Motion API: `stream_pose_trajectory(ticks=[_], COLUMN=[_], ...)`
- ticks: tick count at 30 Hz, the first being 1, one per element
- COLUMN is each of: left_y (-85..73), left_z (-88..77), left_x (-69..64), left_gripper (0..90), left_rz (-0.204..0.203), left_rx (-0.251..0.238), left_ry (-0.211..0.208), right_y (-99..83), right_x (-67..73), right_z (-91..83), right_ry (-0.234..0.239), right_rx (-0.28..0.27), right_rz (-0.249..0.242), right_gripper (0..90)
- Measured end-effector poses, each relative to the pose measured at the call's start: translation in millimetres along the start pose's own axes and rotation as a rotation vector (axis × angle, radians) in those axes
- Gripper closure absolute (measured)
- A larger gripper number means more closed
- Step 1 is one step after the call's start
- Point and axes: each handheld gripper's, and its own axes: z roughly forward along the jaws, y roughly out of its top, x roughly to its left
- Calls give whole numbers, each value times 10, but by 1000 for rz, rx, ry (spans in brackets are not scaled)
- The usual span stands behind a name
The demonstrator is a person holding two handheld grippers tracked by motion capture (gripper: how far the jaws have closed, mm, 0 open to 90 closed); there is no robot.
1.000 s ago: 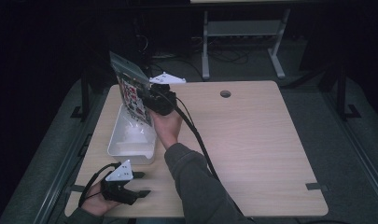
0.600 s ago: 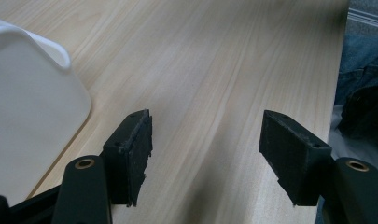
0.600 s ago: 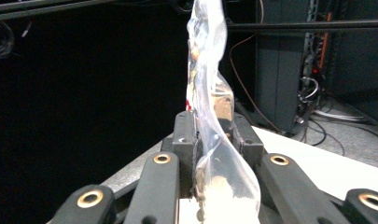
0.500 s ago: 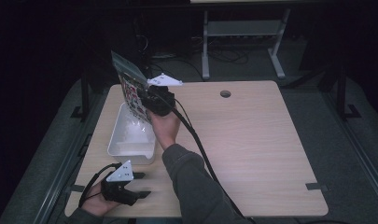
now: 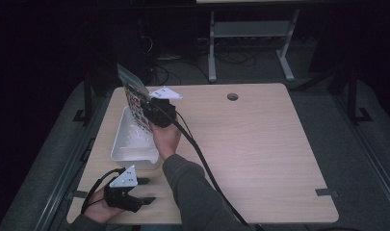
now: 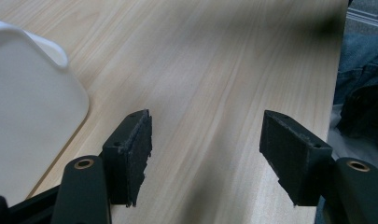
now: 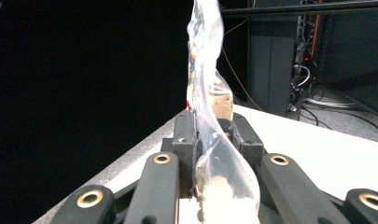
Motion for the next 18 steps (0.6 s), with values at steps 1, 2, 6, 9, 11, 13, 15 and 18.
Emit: stream_pose_trajectory(ticks=[1, 2, 6, 9, 11, 13, 15, 18], left_y=[1, 1, 2, 4, 5, 3, 2, 2], left_z=[3, 4, 6, 8, 10, 7, 4, 2], left_x=[0, -1, -2, -3, -3, -1, 2, 3], left_gripper=[335, 335, 335, 335, 335, 335, 334, 333], left_rz=[0, -1, -3, 0, 2, 1, 1, 0], left_rx=[0, 0, 0, 1, 2, 0, 0, -2], left_ry=[0, -1, -1, -2, -2, -2, -1, -1], right_y=[-2, -1, 11, 46, 54, 45, 46, 63], right_x=[10, 24, 59, 49, 44, 61, 82, 63], right_z=[0, 0, 6, 51, 78, 84, 85, 84], right_ry=[0, -2, -15, -37, -48, -51, -54, -52], right_rx=[0, 1, 17, 50, 66, 65, 65, 80], right_rz=[1, -5, -7, 19, 22, 11, -9, -7], right_gripper=[747, 746, 746, 747, 746, 747, 746, 744])
